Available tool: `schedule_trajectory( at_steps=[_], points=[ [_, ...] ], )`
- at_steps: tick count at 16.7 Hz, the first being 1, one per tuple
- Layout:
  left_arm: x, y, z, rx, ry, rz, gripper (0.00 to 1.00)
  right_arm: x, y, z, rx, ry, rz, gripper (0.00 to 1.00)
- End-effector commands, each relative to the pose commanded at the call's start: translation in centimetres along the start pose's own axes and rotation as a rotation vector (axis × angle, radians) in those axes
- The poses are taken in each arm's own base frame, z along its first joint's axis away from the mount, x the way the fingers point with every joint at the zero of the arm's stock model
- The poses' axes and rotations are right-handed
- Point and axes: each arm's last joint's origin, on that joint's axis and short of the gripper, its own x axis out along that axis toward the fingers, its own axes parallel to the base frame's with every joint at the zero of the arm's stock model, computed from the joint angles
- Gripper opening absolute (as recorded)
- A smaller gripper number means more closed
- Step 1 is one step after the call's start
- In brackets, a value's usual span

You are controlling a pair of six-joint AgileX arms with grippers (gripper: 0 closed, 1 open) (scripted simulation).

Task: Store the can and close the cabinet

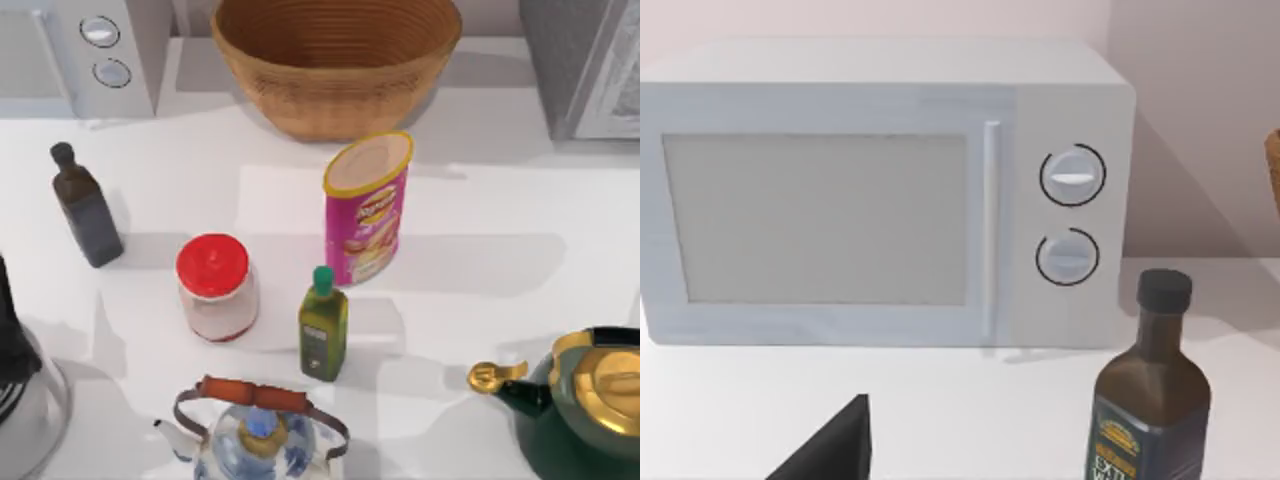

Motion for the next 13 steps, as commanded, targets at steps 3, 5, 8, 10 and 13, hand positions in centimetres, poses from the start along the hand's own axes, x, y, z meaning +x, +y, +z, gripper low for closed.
schedule_trajectory(
  at_steps=[3, 5, 8, 10, 13],
  points=[
    [0.0, 0.0, 0.0, 0.000, 0.000, 0.000, 1.00, 0.0, 0.3, -1.9, -0.010, -0.047, 0.030, 0.00],
    [0.0, 0.0, 0.0, 0.000, 0.000, 0.000, 1.00, 0.0, 0.4, -2.0, -0.011, -0.052, 0.033, 0.00],
    [0.0, 0.0, 0.0, 0.000, 0.000, 0.000, 1.00, 0.0, 0.3, -2.1, -0.009, -0.045, 0.031, 0.00],
    [0.0, 0.0, 0.0, 0.000, 0.000, 0.000, 1.00, 0.0, 0.3, -1.9, -0.010, -0.040, 0.027, 0.00],
    [0.0, 0.0, 0.0, 0.000, 0.000, 0.000, 1.00, -0.1, 0.2, 0.3, -0.023, -0.020, 0.005, 0.00]
  ],
)
